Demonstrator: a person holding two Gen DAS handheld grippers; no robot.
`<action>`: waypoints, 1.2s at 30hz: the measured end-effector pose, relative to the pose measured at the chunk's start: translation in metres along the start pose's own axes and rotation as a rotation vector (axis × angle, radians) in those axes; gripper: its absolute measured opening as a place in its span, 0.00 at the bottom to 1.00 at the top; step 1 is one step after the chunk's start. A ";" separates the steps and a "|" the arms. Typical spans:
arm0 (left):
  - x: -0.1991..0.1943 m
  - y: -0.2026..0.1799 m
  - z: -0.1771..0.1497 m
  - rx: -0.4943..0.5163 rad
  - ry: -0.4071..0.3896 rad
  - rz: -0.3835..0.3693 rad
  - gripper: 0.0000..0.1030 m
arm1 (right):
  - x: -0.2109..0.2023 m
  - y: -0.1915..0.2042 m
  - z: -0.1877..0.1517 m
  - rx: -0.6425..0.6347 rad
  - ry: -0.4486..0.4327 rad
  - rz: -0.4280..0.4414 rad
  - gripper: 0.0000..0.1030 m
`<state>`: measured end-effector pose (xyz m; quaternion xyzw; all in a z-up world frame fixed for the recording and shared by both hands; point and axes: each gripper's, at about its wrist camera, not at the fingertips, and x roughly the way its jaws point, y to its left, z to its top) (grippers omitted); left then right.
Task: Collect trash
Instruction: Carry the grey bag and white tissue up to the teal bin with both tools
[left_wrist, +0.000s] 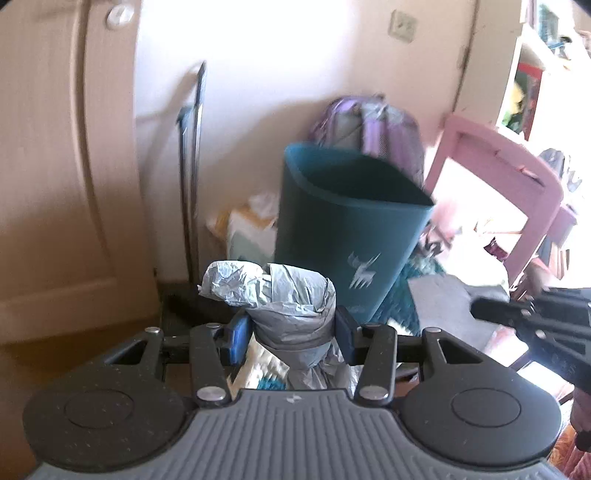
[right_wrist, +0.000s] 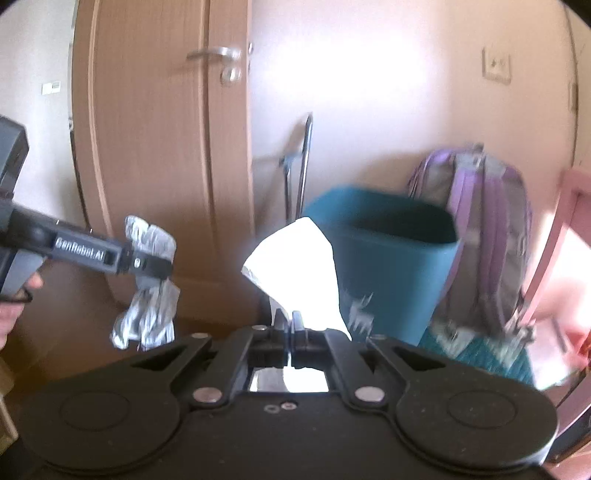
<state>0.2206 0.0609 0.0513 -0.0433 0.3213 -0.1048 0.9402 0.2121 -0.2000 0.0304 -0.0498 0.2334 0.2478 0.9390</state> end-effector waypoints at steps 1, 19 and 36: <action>-0.004 -0.006 0.008 0.012 -0.018 0.000 0.45 | -0.003 -0.002 0.006 0.001 -0.018 -0.005 0.00; 0.009 -0.095 0.131 0.162 -0.239 0.010 0.45 | 0.006 -0.066 0.108 0.011 -0.240 -0.147 0.00; 0.162 -0.101 0.167 0.178 -0.111 0.109 0.46 | 0.125 -0.129 0.108 0.088 -0.126 -0.206 0.00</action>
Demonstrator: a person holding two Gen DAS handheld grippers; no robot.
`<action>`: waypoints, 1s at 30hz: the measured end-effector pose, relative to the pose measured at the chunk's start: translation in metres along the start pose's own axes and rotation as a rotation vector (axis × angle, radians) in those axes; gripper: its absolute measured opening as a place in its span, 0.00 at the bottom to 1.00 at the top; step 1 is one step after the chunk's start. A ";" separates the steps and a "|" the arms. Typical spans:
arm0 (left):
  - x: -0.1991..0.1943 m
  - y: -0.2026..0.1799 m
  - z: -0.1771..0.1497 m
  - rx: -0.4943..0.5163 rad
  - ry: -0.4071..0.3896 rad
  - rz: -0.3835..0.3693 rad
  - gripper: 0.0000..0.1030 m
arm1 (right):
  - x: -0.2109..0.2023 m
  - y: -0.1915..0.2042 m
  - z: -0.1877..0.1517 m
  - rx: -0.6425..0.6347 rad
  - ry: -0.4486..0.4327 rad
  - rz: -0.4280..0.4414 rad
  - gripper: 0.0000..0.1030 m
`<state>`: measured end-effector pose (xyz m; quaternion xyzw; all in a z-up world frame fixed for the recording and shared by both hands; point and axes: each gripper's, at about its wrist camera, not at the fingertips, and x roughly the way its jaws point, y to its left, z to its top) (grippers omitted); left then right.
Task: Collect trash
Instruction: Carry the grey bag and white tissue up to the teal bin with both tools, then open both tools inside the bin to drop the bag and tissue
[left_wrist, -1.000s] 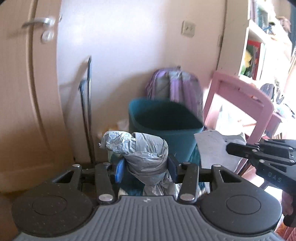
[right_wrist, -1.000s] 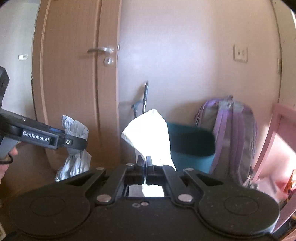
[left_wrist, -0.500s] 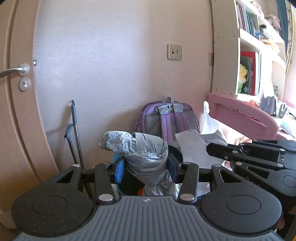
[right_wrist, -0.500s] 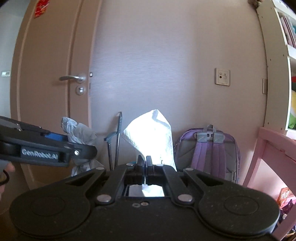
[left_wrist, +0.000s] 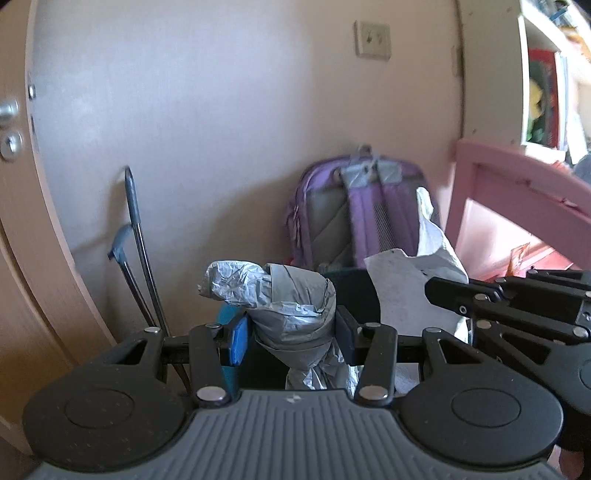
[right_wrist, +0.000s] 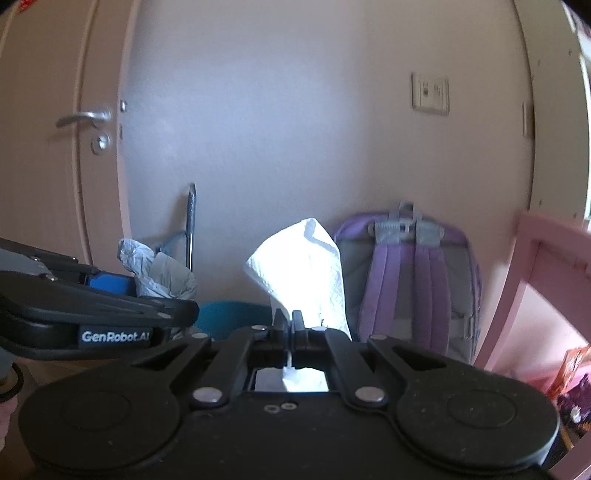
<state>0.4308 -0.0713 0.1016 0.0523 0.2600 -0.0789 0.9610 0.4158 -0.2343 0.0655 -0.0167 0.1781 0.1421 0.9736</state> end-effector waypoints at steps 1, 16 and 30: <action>0.009 0.000 -0.002 -0.001 0.015 0.001 0.46 | 0.007 -0.001 -0.003 0.001 0.018 0.009 0.00; 0.085 -0.004 -0.024 0.028 0.230 -0.024 0.46 | 0.040 0.001 -0.042 -0.033 0.177 0.045 0.09; 0.074 -0.012 -0.026 0.047 0.245 -0.025 0.76 | 0.024 -0.003 -0.041 -0.046 0.199 0.045 0.25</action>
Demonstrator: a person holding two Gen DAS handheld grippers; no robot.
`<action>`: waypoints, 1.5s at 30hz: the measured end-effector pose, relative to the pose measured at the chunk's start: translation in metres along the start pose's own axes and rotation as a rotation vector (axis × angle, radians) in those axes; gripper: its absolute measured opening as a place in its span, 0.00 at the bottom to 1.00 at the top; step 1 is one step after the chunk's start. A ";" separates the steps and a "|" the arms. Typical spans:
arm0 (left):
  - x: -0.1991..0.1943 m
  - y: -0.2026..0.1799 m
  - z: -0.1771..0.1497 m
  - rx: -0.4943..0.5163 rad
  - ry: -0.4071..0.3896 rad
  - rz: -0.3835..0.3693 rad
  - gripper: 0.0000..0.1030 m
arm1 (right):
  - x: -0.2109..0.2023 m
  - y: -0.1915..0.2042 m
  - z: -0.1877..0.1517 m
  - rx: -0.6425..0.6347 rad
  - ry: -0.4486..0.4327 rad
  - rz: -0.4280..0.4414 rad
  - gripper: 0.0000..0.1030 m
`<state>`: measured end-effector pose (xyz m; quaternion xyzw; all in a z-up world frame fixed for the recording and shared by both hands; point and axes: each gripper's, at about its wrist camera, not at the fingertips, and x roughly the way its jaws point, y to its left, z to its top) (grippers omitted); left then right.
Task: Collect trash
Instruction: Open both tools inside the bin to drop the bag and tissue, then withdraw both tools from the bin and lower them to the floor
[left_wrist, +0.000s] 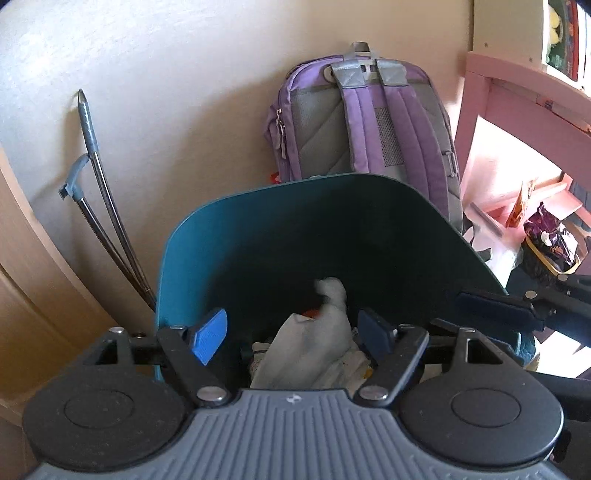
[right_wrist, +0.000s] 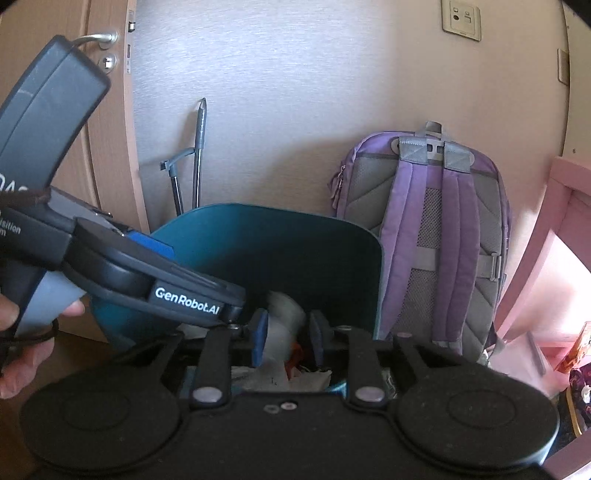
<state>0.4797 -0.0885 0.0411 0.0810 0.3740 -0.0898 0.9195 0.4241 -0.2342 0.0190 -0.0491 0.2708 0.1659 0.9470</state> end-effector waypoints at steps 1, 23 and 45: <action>-0.003 0.000 0.000 0.000 -0.003 0.001 0.76 | -0.003 0.000 0.000 0.000 -0.003 -0.001 0.26; -0.137 0.006 -0.045 -0.019 -0.079 -0.022 0.78 | -0.121 0.032 -0.009 0.000 -0.080 0.065 0.53; -0.158 0.059 -0.202 -0.185 0.034 -0.091 1.00 | -0.107 0.096 -0.128 -0.072 0.162 0.196 0.56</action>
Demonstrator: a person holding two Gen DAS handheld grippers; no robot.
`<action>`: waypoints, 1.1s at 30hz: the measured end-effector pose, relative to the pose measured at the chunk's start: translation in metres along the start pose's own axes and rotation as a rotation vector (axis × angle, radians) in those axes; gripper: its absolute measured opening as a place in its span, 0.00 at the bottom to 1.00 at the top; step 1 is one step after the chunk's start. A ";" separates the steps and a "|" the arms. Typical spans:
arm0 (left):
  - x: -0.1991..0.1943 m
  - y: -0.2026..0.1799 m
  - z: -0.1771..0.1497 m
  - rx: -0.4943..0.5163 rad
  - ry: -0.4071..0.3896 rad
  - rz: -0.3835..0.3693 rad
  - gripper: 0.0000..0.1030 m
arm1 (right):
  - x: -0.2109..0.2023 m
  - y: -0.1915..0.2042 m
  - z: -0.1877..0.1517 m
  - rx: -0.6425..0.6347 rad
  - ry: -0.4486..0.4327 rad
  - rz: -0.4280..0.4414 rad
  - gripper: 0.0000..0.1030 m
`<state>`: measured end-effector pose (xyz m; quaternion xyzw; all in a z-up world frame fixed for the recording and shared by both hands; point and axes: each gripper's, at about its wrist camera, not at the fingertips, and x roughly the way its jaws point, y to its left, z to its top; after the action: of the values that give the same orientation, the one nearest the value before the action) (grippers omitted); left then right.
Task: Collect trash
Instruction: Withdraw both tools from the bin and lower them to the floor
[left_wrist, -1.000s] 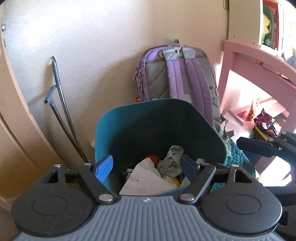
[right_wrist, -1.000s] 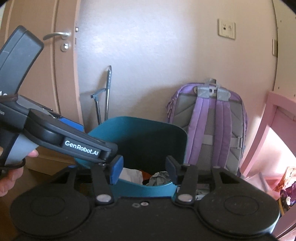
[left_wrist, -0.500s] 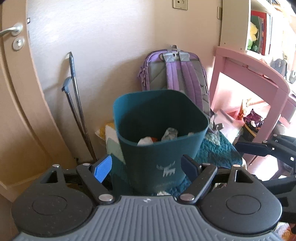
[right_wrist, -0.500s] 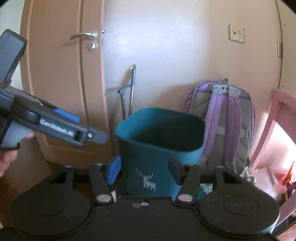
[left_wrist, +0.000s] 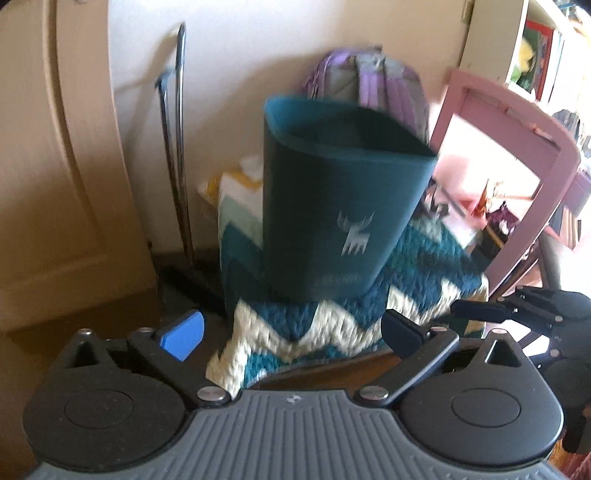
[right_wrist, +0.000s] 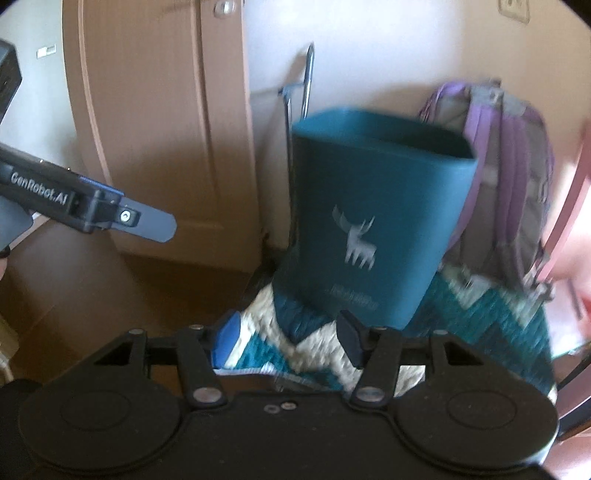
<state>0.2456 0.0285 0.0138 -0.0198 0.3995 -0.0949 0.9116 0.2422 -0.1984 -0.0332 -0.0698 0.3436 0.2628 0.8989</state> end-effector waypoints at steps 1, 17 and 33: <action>0.008 0.004 -0.009 -0.008 0.018 0.006 1.00 | 0.006 0.001 -0.005 0.003 0.015 0.006 0.56; 0.223 0.071 -0.201 -0.328 0.550 0.168 1.00 | 0.189 0.007 -0.137 0.062 0.439 0.077 0.55; 0.407 0.085 -0.340 -0.253 0.937 0.232 1.00 | 0.354 0.050 -0.285 -0.135 0.753 0.240 0.55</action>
<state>0.2795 0.0485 -0.5222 -0.0411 0.7740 0.0575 0.6292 0.2721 -0.0933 -0.4767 -0.1796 0.6368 0.3438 0.6664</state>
